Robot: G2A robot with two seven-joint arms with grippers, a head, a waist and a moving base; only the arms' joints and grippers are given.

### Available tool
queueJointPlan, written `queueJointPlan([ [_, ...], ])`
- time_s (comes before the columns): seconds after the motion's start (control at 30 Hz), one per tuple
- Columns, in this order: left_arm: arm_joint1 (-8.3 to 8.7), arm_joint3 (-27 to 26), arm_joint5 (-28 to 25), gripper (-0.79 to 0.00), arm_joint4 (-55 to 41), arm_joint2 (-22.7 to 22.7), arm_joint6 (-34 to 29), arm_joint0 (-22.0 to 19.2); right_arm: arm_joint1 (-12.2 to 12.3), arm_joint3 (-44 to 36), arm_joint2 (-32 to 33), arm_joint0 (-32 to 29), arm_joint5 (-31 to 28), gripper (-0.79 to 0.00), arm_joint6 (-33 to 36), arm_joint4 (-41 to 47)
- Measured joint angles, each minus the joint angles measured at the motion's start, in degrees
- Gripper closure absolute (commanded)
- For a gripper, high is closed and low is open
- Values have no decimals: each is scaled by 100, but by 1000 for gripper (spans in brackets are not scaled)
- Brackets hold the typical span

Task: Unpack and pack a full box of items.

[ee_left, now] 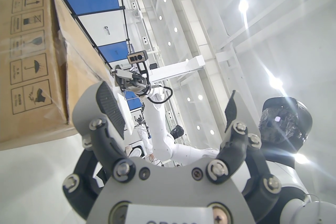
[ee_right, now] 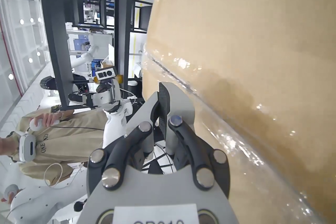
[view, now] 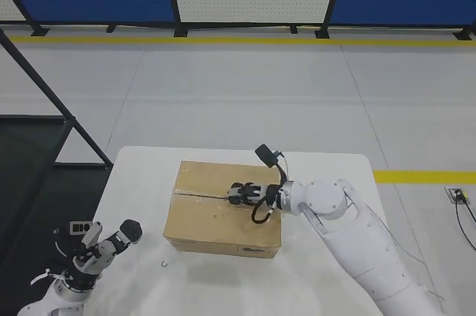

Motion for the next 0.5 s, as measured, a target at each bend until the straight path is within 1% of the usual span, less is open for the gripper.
queueJointPlan([
  [0.2, 21, 97, 43, -785, -67, -92, -114, -45, -94, 373, -224, 198, 237, 0, -217, -123],
  [0.5, 40, 204, 45, -785, -136, -191, -179, -39, -303, 884, -552, 521, 162, 0, -429, 37],
])
